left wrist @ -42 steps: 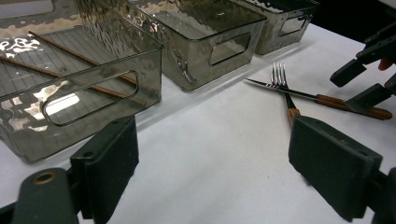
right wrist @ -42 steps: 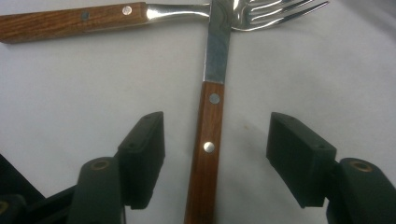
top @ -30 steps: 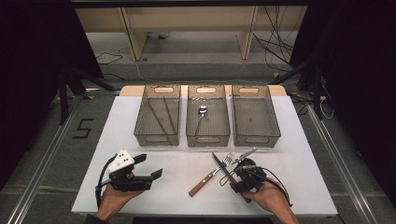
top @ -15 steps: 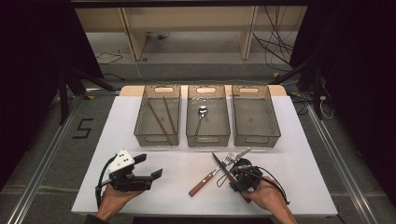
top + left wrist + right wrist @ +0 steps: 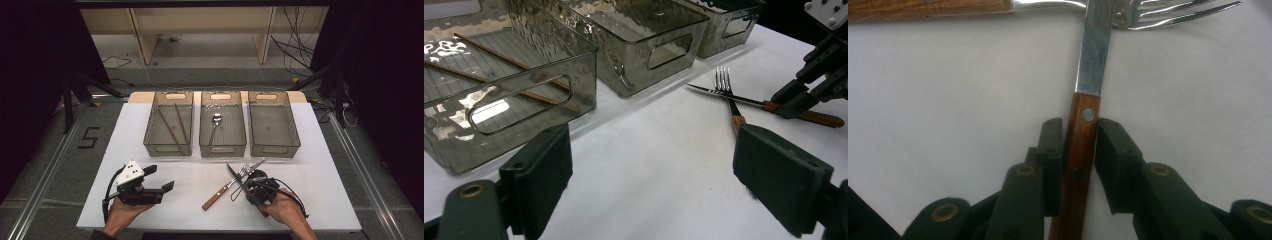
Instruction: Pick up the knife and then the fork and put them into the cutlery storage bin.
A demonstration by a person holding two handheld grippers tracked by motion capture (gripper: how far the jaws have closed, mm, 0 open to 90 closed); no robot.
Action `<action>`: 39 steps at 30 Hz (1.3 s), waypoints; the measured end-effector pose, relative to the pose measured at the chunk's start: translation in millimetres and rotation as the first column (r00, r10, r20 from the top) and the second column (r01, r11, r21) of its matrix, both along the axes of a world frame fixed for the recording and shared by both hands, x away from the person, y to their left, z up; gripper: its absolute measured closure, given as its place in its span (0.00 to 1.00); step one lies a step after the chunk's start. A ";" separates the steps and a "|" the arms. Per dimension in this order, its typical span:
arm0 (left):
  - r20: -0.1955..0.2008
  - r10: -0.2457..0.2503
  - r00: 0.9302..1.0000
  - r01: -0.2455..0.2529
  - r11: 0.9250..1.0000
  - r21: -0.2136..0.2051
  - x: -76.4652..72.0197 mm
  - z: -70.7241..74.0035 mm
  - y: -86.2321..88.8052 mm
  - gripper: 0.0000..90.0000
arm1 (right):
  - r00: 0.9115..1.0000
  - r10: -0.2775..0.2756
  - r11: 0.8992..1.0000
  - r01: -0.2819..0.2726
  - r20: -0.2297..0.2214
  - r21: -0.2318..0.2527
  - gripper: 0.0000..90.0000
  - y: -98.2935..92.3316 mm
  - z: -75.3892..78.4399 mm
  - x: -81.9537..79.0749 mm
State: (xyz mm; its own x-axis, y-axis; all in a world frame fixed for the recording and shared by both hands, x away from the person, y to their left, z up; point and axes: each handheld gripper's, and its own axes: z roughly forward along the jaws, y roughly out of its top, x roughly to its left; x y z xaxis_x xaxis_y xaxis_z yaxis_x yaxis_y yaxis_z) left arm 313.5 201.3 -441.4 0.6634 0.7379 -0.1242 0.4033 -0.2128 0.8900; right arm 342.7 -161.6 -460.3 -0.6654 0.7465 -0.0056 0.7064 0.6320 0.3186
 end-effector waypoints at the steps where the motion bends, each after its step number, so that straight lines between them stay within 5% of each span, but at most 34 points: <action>1: 0.000 0.000 1.000 0.000 1.000 0.000 0.0 0.0 0.0 0.17 | 1.000 -0.001 1.000 0.001 -0.002 -0.004 0.82 0.4 0.1 0.2; 12: 0.001 0.000 1.000 0.000 1.000 0.001 -0.1 0.0 0.0 0.17 | 1.000 -0.003 1.000 0.003 -0.023 -0.016 0.86 1.8 0.9 3.6; 25: 0.003 0.002 1.000 -0.002 1.000 0.000 0.4 0.1 0.7 0.18 | 1.000 0.005 0.999 -0.006 0.007 0.045 0.86 -7.5 9.1 5.2; 39: 0.002 0.010 1.000 -0.010 1.000 -0.011 0.7 0.2 2.0 0.17 | 0.996 -0.030 0.983 0.013 0.087 0.183 0.86 -24.6 47.0 18.2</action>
